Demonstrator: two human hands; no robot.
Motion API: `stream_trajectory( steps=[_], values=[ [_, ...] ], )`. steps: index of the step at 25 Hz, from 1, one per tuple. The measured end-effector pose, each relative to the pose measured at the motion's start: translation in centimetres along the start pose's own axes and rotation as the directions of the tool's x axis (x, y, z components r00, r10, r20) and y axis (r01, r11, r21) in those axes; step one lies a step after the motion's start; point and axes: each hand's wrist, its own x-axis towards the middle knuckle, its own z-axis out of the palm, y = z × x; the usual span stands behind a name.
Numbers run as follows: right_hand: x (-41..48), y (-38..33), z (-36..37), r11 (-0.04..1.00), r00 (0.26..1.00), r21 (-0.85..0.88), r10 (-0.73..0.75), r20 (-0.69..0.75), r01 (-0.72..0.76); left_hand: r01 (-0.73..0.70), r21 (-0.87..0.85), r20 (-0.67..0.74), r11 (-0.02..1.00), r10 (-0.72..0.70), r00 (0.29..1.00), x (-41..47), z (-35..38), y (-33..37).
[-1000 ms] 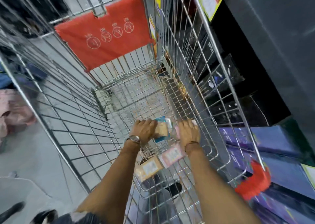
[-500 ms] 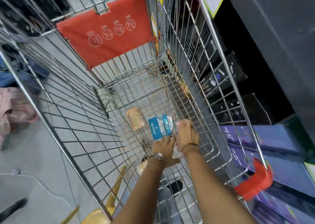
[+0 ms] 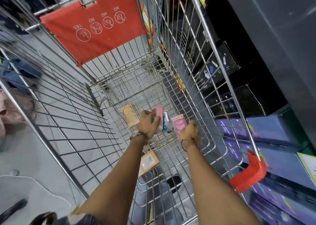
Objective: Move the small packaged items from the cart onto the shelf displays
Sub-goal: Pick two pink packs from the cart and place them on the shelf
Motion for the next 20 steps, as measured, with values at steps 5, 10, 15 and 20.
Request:
stream_trajectory(
  steps=[5, 10, 15, 20],
  values=[
    [0.4, 0.1, 0.0, 0.999, 1.000, 0.033, -0.007, -0.010, 0.007, 0.182, -0.180, -0.104, 0.967, -0.202, 0.974, -0.2, 0.3, -0.7],
    [0.0, -0.5, 1.2, 0.996, 1.000, 0.087, -0.027, 0.000, 0.027, 0.045, 0.108, -0.353, 0.993, -0.004, 0.936, -1.6, 1.3, -1.1],
    [-0.8, -0.7, 1.1, 0.991, 0.991, -0.098, -0.078, 0.108, 0.088, -0.198, 0.514, 0.065, 0.835, 0.192, 0.979, -1.2, 3.5, -1.8],
    [-1.0, -1.3, 0.1, 0.992, 0.993, -0.041, -0.116, 0.004, 0.116, -0.171, 0.341, -0.034, 0.924, 0.194, 0.980, 0.2, 2.9, -0.4]
  ],
)
